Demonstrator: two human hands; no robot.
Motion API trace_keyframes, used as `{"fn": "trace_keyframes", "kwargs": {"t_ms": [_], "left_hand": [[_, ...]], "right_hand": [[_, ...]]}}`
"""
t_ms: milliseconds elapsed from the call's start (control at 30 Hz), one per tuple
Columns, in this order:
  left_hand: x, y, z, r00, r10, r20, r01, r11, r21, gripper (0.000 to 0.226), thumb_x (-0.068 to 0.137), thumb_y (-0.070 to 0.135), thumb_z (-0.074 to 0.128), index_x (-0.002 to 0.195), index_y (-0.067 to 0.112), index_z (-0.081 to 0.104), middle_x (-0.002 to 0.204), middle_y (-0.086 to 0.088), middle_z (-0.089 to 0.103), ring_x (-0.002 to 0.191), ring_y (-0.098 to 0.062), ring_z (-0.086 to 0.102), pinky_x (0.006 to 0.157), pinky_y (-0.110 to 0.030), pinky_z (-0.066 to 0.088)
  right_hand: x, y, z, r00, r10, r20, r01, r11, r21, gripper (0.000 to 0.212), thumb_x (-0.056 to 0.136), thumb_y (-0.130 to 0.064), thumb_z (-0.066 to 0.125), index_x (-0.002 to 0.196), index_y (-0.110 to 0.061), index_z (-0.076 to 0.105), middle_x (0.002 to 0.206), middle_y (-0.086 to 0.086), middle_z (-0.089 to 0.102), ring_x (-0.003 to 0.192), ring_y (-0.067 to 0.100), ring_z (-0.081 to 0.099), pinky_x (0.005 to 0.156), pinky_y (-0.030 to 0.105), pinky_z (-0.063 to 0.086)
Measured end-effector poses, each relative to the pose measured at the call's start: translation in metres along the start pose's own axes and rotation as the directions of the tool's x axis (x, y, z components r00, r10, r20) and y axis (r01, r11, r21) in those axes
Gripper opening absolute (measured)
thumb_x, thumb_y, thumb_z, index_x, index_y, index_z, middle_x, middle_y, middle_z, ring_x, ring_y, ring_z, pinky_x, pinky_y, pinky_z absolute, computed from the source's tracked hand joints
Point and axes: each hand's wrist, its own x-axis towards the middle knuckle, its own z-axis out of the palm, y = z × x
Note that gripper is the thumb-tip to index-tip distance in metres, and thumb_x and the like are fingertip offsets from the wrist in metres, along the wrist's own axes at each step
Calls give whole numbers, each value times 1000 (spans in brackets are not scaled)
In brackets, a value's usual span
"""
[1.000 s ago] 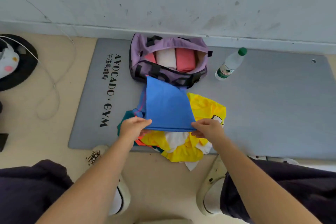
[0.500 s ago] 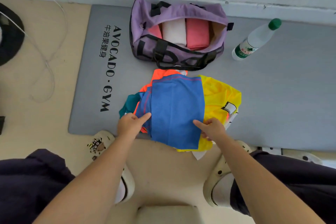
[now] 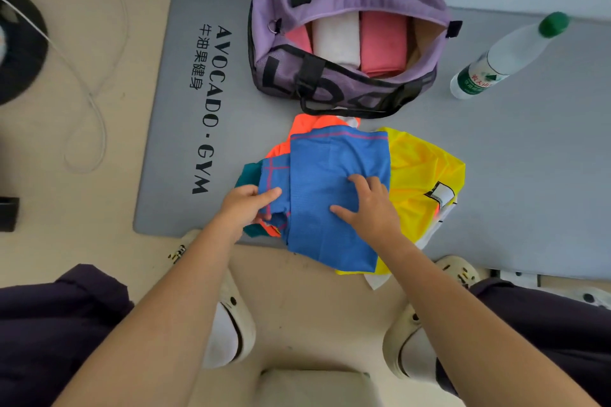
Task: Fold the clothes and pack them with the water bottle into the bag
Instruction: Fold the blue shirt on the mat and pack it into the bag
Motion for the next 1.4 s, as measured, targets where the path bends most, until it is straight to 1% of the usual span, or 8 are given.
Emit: {"fn": "trace_keyframes", "kwargs": {"t_ms": [133,300,567,733,900,1033,1167,1400], "left_hand": [[-4,-23,-12,986,-130,108,116,985,124,26,85,33,75,76,14,60,64,-3,71,50,-11,64,48,-21,48],[4,-10,-2,956,53,-288,-23,994,106,46,83,56,66,70,13,55,62,3,60,54,-12,55,54,-26,41],[2,3,20,990,-58,-132,40,990,-135,21,81,34,78,86,14,71,96,-10,75,91,-28,71,85,-40,57],[-11,1,13,985,18,-170,-53,977,-205,23,81,20,79,87,9,60,87,-10,70,71,-23,66,65,-35,57],[-19,5,13,986,74,-147,-96,984,-149,17,85,10,72,97,16,63,96,-10,71,83,-26,69,58,-28,58],[-18,9,14,964,150,-219,-142,989,51,21,82,12,74,100,15,64,102,-6,70,97,-27,67,83,-37,55],[-13,26,17,829,376,-414,-234,906,353,43,77,28,78,114,14,60,106,-4,63,101,-23,59,87,-39,49],[26,79,45,971,212,-109,-179,950,257,35,85,26,73,115,10,66,106,-7,69,97,-23,66,92,-38,52]], "right_hand": [[3,-1,3,1000,-3,-13,3,1000,-14,69,81,-58,67,136,-24,43,127,4,46,118,23,46,90,36,50],[4,-3,1,1000,17,1,-17,1000,18,69,81,-57,68,136,-22,43,127,5,45,120,24,45,95,37,48],[-8,-23,6,960,-276,-44,257,933,-251,73,84,-60,60,147,-32,38,153,8,34,138,31,33,102,47,38],[-8,-27,22,971,-174,162,221,915,-338,75,87,-74,39,152,-46,15,164,2,6,150,33,4,114,55,20],[-2,-41,24,983,-103,154,154,916,-370,73,89,-74,31,153,-43,15,162,4,13,146,35,14,108,56,28],[13,-39,3,997,-70,-45,57,966,-252,61,92,-63,43,141,-26,43,146,5,39,129,28,38,98,47,37],[48,-19,-28,987,66,-144,-75,995,-64,49,94,-44,55,132,-14,51,136,6,49,125,27,42,96,44,41],[107,5,-66,998,34,59,-42,991,129,39,89,-24,64,127,-19,61,128,4,62,122,27,51,104,43,43]]}}
